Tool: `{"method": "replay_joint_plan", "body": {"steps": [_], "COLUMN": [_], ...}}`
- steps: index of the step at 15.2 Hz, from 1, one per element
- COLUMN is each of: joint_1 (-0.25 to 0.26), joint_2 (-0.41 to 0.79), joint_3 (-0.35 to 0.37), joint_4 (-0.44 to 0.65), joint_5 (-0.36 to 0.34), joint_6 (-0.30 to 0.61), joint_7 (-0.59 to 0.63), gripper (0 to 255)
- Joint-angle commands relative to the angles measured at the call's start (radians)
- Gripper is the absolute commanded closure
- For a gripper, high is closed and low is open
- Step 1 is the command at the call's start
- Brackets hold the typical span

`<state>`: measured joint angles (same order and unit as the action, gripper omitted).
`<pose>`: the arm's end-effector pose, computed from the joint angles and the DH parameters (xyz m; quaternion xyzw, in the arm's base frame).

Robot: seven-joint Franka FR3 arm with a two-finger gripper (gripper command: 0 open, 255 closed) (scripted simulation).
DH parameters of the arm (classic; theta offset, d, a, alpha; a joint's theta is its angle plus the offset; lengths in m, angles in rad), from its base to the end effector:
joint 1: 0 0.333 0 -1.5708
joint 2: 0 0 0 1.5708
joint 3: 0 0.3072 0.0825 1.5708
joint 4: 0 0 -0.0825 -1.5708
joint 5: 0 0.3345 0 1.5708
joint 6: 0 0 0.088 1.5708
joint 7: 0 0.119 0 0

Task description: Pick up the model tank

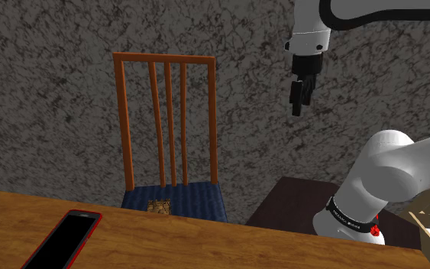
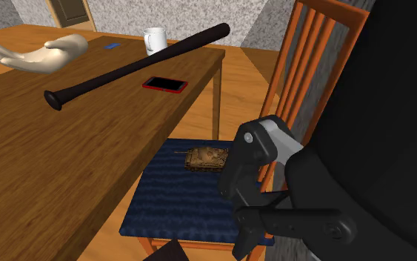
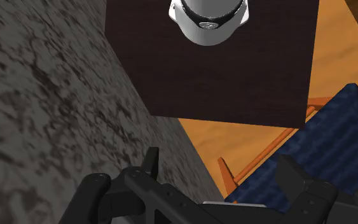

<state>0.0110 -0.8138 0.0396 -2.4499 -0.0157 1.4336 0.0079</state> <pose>0.2346 0.0126 0.5301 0.9945 0.0133 -0.1007 0.0245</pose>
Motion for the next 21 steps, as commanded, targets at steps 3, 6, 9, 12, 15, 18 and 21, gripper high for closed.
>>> {"method": "replay_joint_plan", "body": {"steps": [3,6,9,12,15,18,21], "joint_1": [0.011,0.028,0.046,0.061,0.074,0.081,0.083], "joint_2": [0.013,0.044,0.091,0.153,0.23,0.32,0.421], "joint_3": [0.036,0.092,0.149,0.206,0.263,0.321,0.376], "joint_4": [-0.031,-0.067,-0.092,-0.103,-0.102,-0.087,-0.059], "joint_5": [0.039,0.095,0.148,0.195,0.234,0.261,0.272], "joint_6": [0.048,0.125,0.208,0.296,0.386,0.477,0.567], "joint_7": [0.049,0.121,0.19,0.257,0.324,0.391,0.461], "gripper": [0,0,0,0,0,0,0]}}
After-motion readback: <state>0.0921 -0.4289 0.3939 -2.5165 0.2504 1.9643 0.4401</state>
